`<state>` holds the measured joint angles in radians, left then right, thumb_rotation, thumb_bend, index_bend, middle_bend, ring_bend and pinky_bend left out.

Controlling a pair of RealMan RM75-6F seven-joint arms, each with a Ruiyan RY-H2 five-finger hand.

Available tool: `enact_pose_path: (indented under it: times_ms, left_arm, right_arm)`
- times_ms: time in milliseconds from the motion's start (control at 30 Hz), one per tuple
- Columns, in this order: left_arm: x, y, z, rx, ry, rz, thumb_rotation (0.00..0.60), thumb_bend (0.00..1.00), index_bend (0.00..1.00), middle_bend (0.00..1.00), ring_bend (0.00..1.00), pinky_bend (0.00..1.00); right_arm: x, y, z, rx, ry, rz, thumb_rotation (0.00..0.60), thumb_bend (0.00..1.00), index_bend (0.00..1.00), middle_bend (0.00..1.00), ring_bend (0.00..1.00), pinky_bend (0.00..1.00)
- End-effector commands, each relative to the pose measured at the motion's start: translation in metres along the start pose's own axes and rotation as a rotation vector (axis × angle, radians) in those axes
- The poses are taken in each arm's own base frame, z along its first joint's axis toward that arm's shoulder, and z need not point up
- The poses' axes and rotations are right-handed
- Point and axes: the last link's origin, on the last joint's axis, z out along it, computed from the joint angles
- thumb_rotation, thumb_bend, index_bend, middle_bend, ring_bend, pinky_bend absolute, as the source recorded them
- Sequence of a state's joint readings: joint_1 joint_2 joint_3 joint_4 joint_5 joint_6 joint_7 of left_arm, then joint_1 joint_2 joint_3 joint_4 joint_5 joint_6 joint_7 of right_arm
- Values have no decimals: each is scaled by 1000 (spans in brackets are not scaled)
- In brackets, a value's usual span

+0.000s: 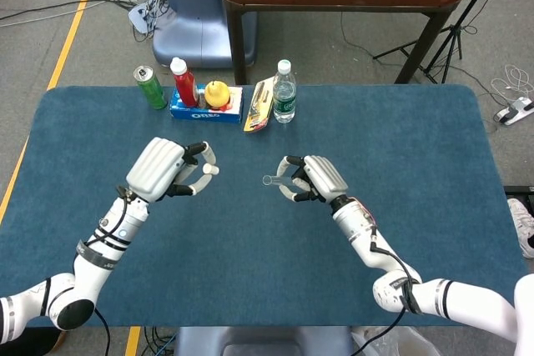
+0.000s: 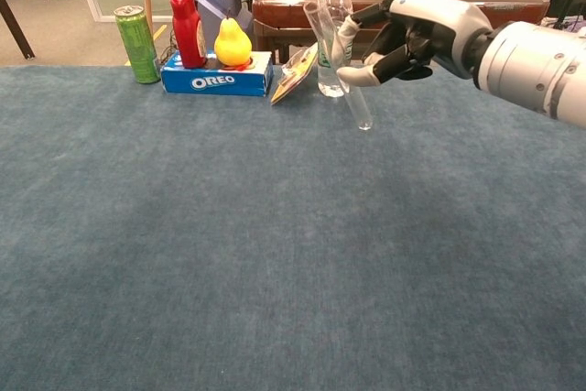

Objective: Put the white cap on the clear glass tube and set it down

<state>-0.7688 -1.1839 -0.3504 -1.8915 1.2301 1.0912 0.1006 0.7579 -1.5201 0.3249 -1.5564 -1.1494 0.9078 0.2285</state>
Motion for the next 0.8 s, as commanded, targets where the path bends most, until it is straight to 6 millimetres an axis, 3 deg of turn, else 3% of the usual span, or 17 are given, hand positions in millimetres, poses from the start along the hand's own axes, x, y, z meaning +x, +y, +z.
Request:
enact_pose_path:
  times_ms: [33, 800]
  left_arm:
    - [-5, 5, 3, -14, -10, -3, 600, 328, 542, 974, 1000, 1000]
    - [-24, 27, 15, -56, 12, 41, 600, 326, 543, 975, 1000, 1000]
  right_arm:
    - [-5, -3, 4, 3, -2, 23, 600, 600, 916, 1000, 1000, 1000]
    - [-28, -24, 18, 21, -9, 119, 600, 603, 916, 1000, 1000, 1000]
